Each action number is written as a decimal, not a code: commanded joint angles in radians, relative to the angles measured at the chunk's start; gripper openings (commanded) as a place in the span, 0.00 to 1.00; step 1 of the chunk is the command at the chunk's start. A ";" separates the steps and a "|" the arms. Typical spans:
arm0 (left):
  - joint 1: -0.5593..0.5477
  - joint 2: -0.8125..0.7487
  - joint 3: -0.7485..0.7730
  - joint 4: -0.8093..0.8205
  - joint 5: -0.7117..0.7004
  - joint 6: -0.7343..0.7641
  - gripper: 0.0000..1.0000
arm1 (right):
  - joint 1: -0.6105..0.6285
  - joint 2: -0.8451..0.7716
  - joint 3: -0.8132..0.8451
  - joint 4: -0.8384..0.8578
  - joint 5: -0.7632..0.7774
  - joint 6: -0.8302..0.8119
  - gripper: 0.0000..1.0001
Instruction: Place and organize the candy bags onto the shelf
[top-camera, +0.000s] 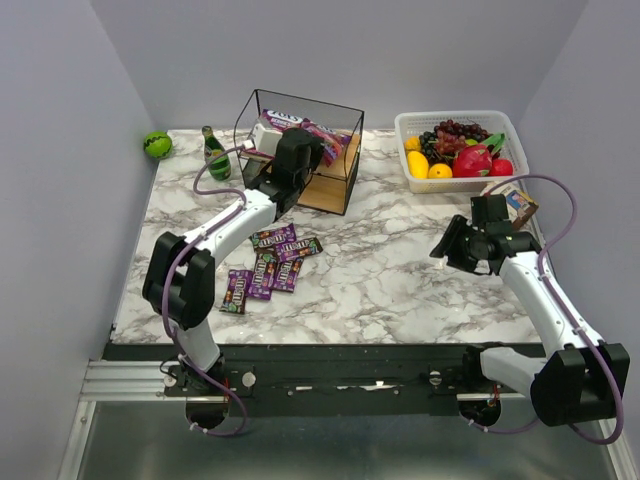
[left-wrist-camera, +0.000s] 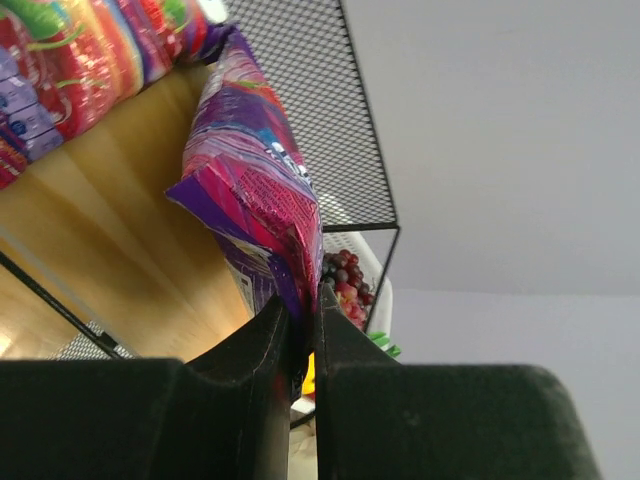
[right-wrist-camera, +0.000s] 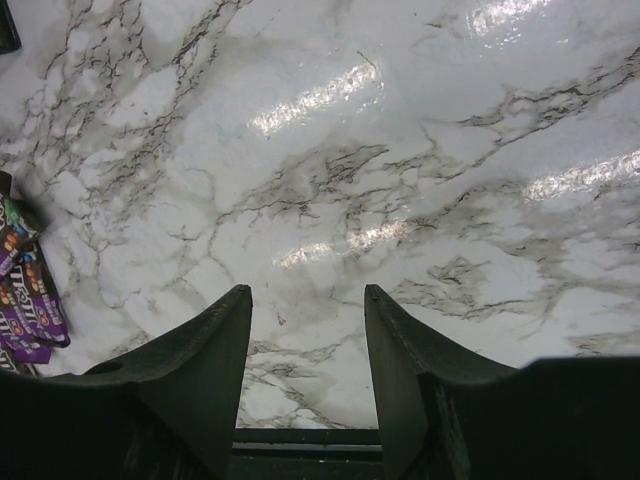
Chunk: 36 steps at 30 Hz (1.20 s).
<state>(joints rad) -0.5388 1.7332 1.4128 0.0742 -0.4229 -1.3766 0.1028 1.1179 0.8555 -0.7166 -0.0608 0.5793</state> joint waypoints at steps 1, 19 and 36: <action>-0.006 0.023 -0.032 0.081 -0.030 -0.085 0.00 | -0.006 -0.010 -0.021 -0.024 0.007 -0.012 0.58; -0.009 0.086 -0.012 -0.051 0.115 -0.208 0.20 | -0.006 0.010 -0.027 -0.007 -0.004 0.001 0.58; -0.009 -0.043 -0.002 -0.220 0.121 -0.060 0.80 | -0.006 0.042 -0.009 0.006 -0.019 0.002 0.58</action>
<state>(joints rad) -0.5446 1.7706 1.3846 -0.0265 -0.2943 -1.5215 0.1028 1.1484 0.8413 -0.7193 -0.0677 0.5762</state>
